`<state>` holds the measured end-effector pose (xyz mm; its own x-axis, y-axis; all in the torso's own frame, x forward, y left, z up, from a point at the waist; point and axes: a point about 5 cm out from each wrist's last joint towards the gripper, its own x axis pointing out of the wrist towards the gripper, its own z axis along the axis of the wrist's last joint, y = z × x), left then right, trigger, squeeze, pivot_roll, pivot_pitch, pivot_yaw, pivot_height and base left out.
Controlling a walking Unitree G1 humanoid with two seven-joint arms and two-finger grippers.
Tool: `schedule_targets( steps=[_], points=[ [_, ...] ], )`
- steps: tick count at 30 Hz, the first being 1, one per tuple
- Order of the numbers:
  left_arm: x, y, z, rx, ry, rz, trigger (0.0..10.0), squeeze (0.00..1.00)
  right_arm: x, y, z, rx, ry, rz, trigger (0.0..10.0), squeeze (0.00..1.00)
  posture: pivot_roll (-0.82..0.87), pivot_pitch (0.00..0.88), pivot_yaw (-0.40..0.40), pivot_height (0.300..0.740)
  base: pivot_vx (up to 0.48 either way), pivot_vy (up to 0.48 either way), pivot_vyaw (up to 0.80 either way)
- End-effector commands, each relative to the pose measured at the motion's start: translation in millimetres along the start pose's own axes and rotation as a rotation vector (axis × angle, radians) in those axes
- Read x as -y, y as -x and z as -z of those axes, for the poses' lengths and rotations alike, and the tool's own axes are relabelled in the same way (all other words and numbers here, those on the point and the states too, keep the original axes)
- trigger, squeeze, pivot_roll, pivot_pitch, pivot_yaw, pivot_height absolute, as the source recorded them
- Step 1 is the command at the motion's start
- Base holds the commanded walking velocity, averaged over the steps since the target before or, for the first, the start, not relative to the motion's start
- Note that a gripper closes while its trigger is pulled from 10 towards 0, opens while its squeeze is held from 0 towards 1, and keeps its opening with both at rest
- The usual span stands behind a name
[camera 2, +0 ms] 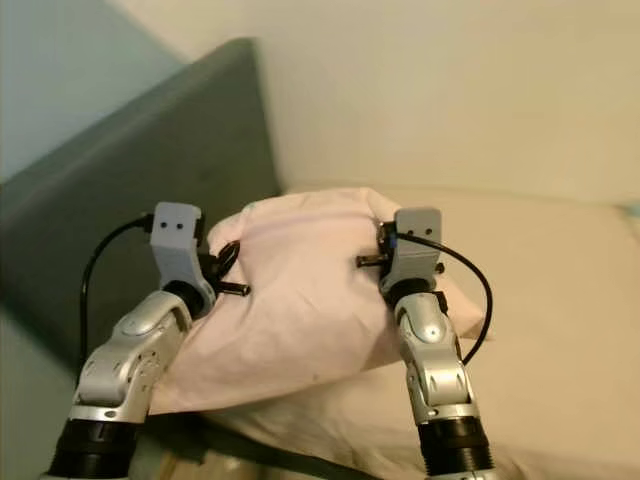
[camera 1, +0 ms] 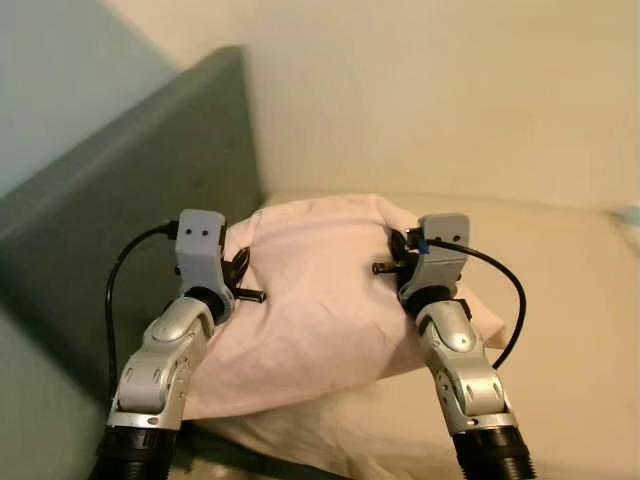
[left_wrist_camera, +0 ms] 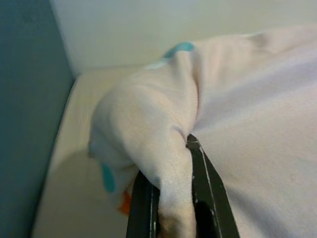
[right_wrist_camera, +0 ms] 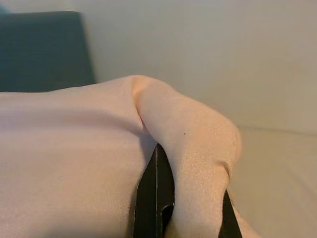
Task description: Clean up the room
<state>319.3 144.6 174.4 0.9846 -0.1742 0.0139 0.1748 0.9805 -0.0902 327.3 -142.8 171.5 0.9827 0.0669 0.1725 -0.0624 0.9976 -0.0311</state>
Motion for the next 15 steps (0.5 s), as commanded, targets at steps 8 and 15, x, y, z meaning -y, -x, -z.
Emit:
schedule_targets(
  steps=[8, 15],
  points=[
    [-17.5, 3.3, -3.8, 0.034, -0.030, -0.092, 10.0, 0.00, 10.4, -0.9, -9.1, 0.045, -0.003, 0.056, 10.0, 0.00, -0.08, 0.069, 0.056, 0.740, 0.000, 0.000, -0.80],
    [-17.4, 3.2, -6.9, 0.059, -0.016, -0.093, 10.0, 0.00, 9.4, -1.0, -9.5, 0.053, 0.014, 0.045, 10.0, 0.00, -0.08, 0.069, 0.055, 0.740, 0.000, 0.000, -0.46]
  ],
)
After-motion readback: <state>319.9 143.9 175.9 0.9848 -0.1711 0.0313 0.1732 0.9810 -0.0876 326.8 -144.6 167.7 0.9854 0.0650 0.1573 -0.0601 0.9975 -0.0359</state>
